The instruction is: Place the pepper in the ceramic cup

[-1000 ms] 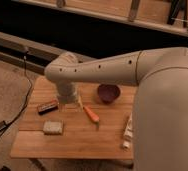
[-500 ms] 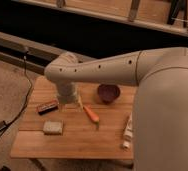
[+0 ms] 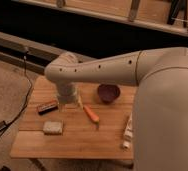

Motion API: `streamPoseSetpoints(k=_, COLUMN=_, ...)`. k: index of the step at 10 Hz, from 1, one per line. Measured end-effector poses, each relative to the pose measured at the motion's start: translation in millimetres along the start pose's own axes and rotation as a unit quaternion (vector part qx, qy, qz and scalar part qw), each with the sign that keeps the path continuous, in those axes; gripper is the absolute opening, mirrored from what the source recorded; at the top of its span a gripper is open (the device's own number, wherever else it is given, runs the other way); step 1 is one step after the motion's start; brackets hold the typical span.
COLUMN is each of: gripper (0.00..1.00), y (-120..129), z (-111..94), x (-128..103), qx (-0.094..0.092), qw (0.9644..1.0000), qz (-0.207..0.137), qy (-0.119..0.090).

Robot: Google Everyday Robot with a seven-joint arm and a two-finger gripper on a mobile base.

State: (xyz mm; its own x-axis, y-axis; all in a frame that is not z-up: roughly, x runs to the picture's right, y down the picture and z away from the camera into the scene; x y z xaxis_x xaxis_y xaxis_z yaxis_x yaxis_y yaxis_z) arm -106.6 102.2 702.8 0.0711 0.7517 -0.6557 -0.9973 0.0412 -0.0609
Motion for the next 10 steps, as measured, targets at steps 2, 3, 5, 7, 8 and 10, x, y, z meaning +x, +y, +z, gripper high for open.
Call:
streamPoseSetpoints(k=2, gripper=0.65, y=0.1, z=0.0, x=0.0, qx=0.000, qw=1.0000, qz=0.000, qy=0.000)
streamPoseSetpoints(k=3, gripper=0.65, y=0.0, z=0.0, x=0.0, qx=0.000, qw=1.0000, qz=0.000, qy=0.000)
streamPoseSetpoints(k=5, gripper=0.65, y=0.0, z=0.0, x=0.0, qx=0.000, qw=1.0000, qz=0.000, qy=0.000)
streamPoseSetpoints(k=7, gripper=0.65, y=0.0, z=0.0, x=0.0, qx=0.000, qw=1.0000, qz=0.000, qy=0.000)
streamPoseSetpoints(k=8, gripper=0.65, y=0.0, z=0.0, x=0.0, qx=0.000, qw=1.0000, qz=0.000, qy=0.000)
streamPoseSetpoints(k=10, gripper=0.65, y=-6.7, z=7.4, x=-1.1, qx=0.003, qw=1.0000, qz=-0.006, qy=0.002)
